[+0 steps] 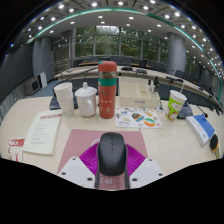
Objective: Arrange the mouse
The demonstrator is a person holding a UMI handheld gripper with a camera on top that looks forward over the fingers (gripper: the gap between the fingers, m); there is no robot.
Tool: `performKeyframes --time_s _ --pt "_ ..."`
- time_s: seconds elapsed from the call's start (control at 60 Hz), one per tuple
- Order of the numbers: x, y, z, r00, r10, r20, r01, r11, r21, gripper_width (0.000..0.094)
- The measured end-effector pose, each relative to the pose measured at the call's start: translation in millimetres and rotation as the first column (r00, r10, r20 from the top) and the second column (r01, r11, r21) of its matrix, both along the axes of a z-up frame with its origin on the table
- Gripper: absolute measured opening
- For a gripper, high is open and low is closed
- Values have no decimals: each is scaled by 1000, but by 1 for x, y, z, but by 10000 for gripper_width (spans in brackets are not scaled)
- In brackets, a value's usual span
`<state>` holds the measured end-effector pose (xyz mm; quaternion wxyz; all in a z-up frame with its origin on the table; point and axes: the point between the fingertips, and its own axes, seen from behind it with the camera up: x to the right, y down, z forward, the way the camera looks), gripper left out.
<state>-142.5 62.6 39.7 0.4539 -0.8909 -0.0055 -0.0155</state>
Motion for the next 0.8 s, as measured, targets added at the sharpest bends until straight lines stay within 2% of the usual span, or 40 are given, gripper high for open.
performKeyframes --time_s 0.083,0.217,0.267,0.3,0.383,0.433,0.5,0.8 --pt "-1 11 -29 1000 -9 -6 9 999 -42 340" --pt "-5 15 -54 999 -15 -37 12 996 -89 447" --pt "-6 16 -50 999 -8 -34 5 997 -73 482" --pt "-6 12 -47 1000 -2 -27 0 997 -74 560" --pt "-7 -1 -32 1000 11 -5 -11 997 -76 876" --pt "-9 -13 -19 1000 13 4 -13 997 -73 840" --pt "-13 -35 4 1000 10 4 -10 998 -70 867" --pt "-22 -181 118 998 -46 48 45 999 17 866"
